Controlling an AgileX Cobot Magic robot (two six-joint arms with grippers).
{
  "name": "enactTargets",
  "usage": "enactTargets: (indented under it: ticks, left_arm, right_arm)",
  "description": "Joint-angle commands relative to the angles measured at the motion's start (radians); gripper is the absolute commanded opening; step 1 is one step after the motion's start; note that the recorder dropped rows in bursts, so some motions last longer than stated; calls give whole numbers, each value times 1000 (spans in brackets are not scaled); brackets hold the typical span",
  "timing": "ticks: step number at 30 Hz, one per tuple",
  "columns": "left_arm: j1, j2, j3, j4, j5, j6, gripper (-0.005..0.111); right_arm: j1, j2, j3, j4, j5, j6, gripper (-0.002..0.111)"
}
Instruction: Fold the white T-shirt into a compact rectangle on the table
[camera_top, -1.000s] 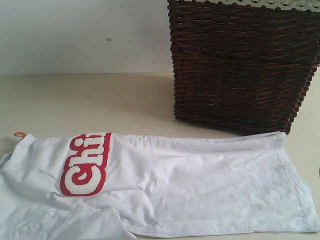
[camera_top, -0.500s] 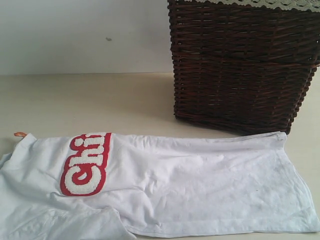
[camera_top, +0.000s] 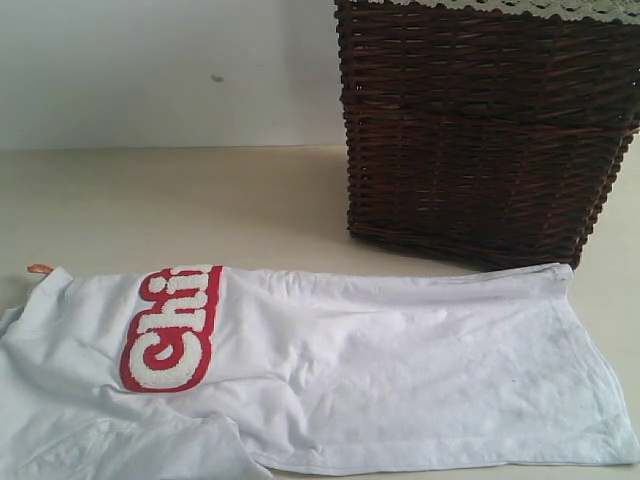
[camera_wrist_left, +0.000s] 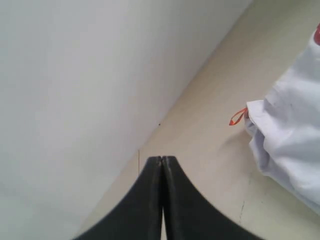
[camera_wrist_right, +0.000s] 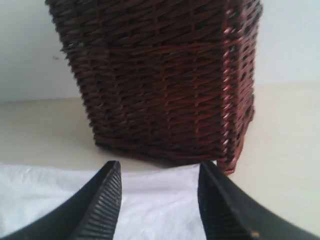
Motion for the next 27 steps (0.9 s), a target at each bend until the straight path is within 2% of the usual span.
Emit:
enactTargets:
  ticks: [1, 6, 10, 13, 17, 20, 22, 25, 27]
  left_arm:
    - [0, -6, 3, -3, -1, -7, 0]
    - [0, -6, 3, -3, -1, -7, 0]
    - [0, -6, 3, -3, -1, -7, 0]
    - [0, -6, 3, -3, -1, -7, 0]
    - [0, -6, 3, -3, -1, -7, 0]
    - [0, -6, 3, -3, -1, -7, 0]
    - [0, -6, 3, -3, -1, -7, 0]
    - [0, -6, 3, -2, -3, -7, 0]
    - [0, -6, 3, -2, 3, -7, 0]
  right_arm:
    - [-30, -18, 5, -119, -121, 63, 47]
    - [-116, -43, 5, -108, 5, 122, 47]
    - [-122, -61, 5, 164, 78, 120, 47]
    - [-122, -61, 5, 204, 100, 120, 47]
    - [-128, -82, 5, 59, 90, 120, 47]
    - [-132, -203, 5, -199, 85, 145, 47]
    - [-146, -206, 5, -368, 93, 194, 47]
    - [-150, -206, 5, -395, 175, 196, 47]
    - [-150, -206, 5, -311, 266, 266, 47]
